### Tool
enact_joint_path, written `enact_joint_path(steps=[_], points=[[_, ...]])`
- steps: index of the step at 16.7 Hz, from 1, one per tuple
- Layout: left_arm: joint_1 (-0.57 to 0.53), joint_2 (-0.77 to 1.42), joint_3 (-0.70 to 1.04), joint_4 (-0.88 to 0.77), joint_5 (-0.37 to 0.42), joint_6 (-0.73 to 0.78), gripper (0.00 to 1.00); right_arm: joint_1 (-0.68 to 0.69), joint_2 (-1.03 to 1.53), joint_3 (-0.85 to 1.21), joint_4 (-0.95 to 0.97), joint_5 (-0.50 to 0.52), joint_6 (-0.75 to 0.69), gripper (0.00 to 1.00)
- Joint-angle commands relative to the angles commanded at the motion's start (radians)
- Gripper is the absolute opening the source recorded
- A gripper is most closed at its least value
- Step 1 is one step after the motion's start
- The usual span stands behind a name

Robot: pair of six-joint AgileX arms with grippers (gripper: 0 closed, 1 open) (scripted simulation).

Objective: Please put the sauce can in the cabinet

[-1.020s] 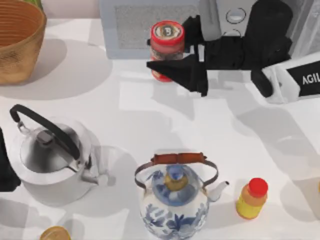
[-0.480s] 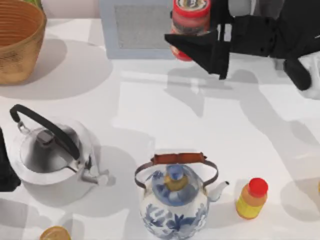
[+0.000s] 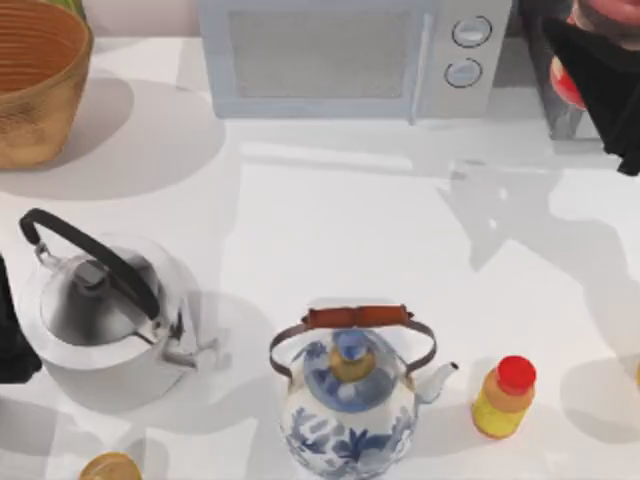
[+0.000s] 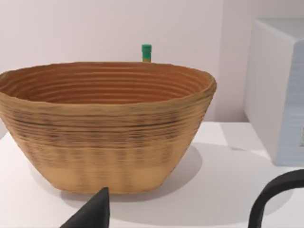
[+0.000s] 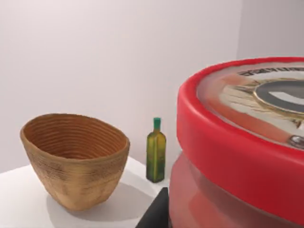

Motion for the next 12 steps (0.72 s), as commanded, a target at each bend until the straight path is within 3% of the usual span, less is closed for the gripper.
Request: enact_joint_path(steps=[7, 12], points=[[0.000, 0.000, 0.000, 0.000, 0.000, 0.000, 1.00, -0.128, -0.738, -0.435, -0.317, 0.385, -0.020, 0.00], [0.000, 0.000, 0.000, 0.000, 0.000, 0.000, 1.00, -0.187, -1.054, -0.646, -0.470, 0.571, -0.031, 0.00]])
